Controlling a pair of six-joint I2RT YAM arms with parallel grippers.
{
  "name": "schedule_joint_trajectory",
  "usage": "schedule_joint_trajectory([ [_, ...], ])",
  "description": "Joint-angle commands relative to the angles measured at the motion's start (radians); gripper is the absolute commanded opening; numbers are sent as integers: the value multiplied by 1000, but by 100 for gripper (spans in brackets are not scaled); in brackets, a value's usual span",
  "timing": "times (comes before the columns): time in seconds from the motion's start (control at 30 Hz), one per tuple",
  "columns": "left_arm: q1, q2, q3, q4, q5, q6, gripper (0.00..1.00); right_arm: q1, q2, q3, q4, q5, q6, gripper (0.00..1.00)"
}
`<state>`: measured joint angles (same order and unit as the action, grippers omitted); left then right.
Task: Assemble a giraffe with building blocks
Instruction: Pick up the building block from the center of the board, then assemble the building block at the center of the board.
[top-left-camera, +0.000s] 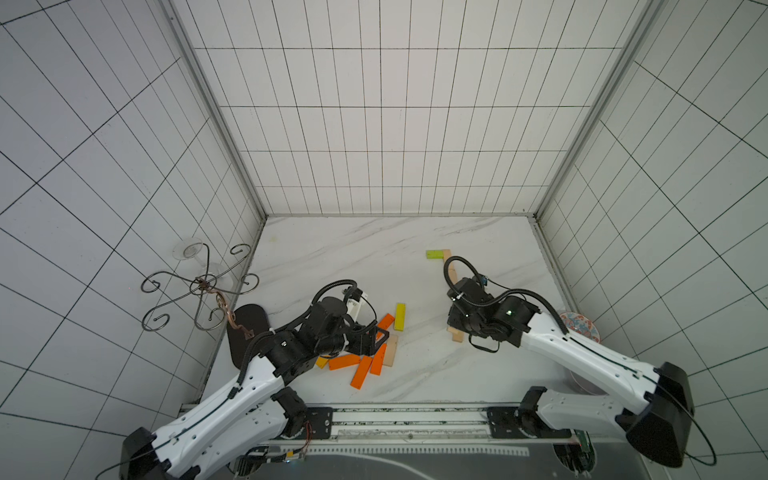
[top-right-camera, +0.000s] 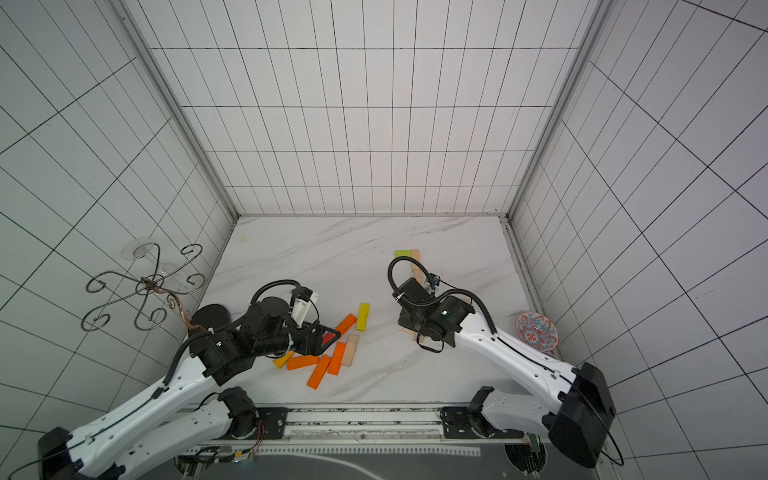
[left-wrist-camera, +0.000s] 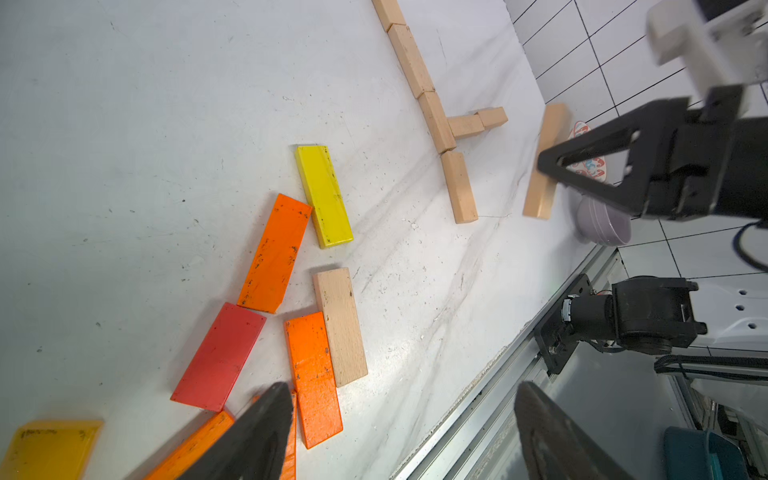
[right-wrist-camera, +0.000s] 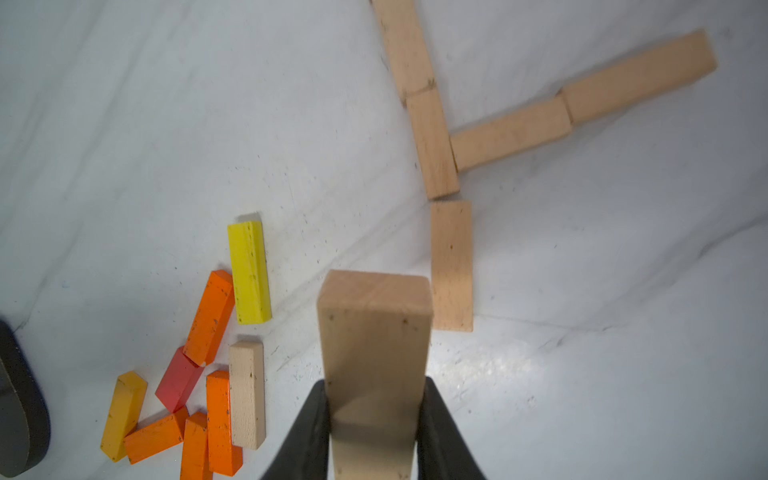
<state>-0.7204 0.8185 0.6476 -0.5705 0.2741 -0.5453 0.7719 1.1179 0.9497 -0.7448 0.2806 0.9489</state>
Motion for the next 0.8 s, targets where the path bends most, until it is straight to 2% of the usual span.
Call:
schedule_joint_trajectory([
  [0.0, -5, 42, 29, 70, 24, 27, 84, -79, -102, -5, 78, 2, -360, 5],
  [0.1, -5, 114, 26, 140, 58, 57, 84, -170, -142, -1, 88, -15, -493, 1],
  [0.23, -4, 229, 49, 218, 116, 97, 85, -277, -134, 8, 57, -20, -635, 0],
  [0.43, 6, 385, 124, 199, 214, 180, 85, -464, -108, 37, 61, -67, -800, 0],
  [0.57, 9, 384, 106, 239, 221, 171, 85, -542, -106, 1, 97, -42, -951, 0],
  [0.7, 9, 356, 86, 283, 199, 153, 85, -684, -102, 4, 110, -146, -1019, 0],
  [0.77, 9, 346, 86, 287, 193, 153, 85, -700, -97, 24, 91, -147, -1091, 0],
])
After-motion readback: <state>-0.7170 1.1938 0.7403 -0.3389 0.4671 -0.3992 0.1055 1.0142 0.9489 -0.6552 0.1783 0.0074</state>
